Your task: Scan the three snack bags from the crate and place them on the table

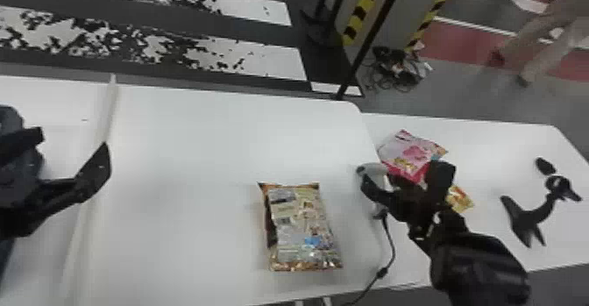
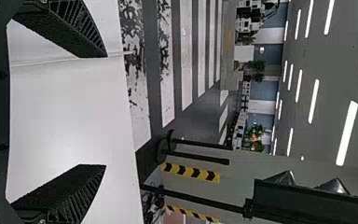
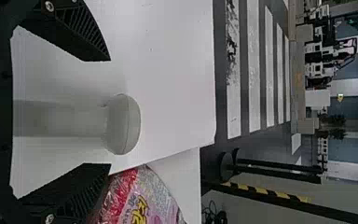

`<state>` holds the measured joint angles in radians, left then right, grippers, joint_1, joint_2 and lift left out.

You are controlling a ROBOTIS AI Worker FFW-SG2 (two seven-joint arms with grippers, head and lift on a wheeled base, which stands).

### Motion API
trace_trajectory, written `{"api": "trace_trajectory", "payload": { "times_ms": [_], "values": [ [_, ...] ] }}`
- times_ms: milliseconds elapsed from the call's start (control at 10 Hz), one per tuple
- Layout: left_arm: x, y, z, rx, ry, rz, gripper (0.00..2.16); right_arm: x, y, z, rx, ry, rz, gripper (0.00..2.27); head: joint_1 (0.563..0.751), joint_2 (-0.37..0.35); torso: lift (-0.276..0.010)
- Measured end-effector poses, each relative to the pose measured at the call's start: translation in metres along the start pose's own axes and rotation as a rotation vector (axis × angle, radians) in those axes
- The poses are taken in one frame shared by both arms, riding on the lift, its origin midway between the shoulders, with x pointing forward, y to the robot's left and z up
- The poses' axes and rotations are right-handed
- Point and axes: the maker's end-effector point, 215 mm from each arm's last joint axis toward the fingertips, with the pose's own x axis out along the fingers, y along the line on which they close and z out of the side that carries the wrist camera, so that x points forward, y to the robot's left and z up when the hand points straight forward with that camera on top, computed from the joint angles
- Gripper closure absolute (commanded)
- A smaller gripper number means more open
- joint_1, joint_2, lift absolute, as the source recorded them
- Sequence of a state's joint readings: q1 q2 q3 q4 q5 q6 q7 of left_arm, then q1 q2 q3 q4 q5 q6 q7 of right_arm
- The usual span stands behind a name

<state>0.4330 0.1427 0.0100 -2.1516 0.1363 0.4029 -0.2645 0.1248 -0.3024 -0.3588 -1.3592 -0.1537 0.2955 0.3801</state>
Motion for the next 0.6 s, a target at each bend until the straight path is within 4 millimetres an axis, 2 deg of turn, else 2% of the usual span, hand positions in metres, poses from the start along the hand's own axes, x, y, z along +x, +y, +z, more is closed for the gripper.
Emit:
{"api": "trace_trajectory", "payload": {
  "times_ms": [100,200,300,400,500,600],
  "values": [
    [0.003,0.000,-0.001,-0.002,0.001,-0.003,0.02,0.003,-0.008,-0.005,-0.002,0.016,-0.009,0.10,0.695,-0.350,-0.062],
    [0.005,0.000,-0.001,-0.002,0.000,-0.004,0.02,0.006,-0.012,-0.010,0.002,0.038,-0.006,0.29,0.695,-0.350,-0.062],
    [0.006,0.001,0.000,-0.002,-0.001,-0.005,0.02,0.009,-0.011,-0.016,0.011,0.061,0.012,0.77,0.695,-0.350,-0.062],
    [0.007,0.001,0.001,-0.003,-0.003,-0.007,0.02,0.010,-0.009,-0.022,0.023,0.091,0.031,1.50,0.695,-0.350,-0.062],
    [0.008,0.000,0.001,-0.006,-0.004,-0.010,0.02,0.011,-0.005,-0.034,0.049,0.144,0.047,2.02,0.695,-0.350,-0.062],
    [0.009,-0.001,0.000,-0.012,-0.004,-0.013,0.02,0.011,-0.002,-0.043,0.066,0.181,0.053,2.25,0.695,-0.350,-0.062]
  ]
}}
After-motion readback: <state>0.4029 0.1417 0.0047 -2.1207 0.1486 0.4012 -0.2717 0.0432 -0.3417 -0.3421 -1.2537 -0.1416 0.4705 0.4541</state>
